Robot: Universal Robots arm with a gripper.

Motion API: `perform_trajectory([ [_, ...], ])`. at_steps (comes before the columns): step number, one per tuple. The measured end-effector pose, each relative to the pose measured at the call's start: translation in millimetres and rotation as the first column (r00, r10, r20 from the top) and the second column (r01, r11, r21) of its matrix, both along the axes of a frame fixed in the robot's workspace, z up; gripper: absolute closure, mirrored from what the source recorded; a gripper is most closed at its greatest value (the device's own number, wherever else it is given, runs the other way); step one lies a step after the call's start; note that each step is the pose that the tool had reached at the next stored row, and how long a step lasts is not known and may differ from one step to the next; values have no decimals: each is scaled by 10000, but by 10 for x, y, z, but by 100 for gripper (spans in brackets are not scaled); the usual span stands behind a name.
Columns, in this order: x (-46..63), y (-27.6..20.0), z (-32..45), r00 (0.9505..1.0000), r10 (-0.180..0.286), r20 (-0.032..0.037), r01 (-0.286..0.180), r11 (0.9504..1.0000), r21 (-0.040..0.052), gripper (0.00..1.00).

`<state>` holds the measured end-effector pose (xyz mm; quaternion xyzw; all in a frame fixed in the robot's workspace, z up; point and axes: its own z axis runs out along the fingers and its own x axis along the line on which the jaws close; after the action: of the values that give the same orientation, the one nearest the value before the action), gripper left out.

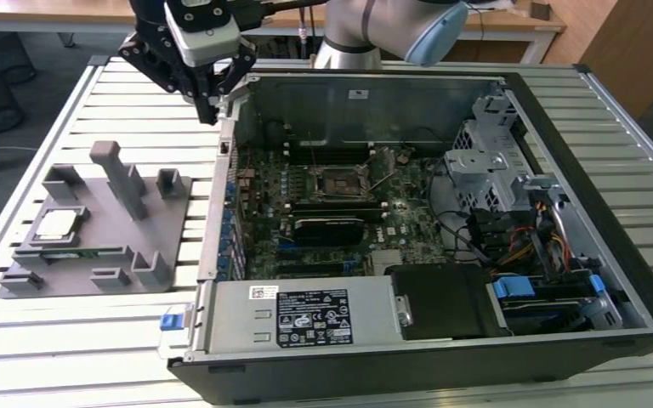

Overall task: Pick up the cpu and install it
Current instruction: 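Reach for the cpu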

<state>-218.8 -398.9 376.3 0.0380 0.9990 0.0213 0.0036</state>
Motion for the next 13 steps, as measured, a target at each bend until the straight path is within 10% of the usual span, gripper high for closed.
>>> perform_trajectory([
  [13, -164, 1, -22, 10000, 0, -54, 0, 10000, 2, 89],
])
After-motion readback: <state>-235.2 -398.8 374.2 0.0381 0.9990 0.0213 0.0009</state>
